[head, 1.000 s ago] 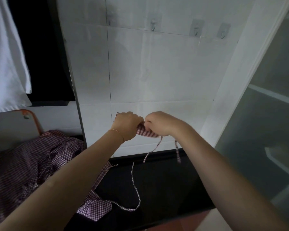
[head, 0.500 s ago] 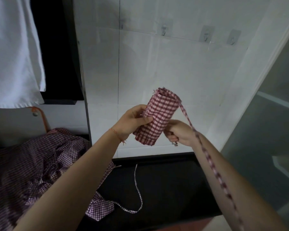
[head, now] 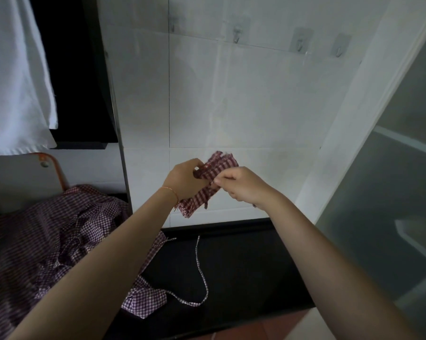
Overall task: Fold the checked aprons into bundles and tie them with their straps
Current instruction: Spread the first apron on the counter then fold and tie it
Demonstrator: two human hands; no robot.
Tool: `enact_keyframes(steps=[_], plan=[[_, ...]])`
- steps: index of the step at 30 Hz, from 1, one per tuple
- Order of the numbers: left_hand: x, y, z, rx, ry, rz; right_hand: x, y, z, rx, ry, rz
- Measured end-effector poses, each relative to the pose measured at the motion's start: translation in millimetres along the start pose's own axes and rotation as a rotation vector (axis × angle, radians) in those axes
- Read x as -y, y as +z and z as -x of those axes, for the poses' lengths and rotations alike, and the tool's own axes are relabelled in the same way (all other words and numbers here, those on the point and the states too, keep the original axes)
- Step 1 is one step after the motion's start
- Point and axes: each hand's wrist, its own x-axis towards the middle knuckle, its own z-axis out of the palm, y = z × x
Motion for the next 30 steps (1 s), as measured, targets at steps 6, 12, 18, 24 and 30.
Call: enact_keyframes(steps=[6, 12, 18, 24, 30], plan=[[-6, 0, 5, 0.254, 0.073, -0.093, -4, -3, -12, -0.134, 0.011, 0.121], [-4, -2, 7, 0.425, 0.050, 0.038, -8, -2, -15, -0.254, -0.061, 0.247], [-4, -1, 11, 0.541, 0.015, 0.109, -9, 5, -19, -0.282, -0.124, 0.387], [1, 8, 12, 0.542, -0.001, 0.120, -10, 9, -17, -0.274, -0.154, 0.458], [9, 9, 8, 0.387, -0.054, 0.150, -19, 9, -19, -0.557, -0.270, 0.680]])
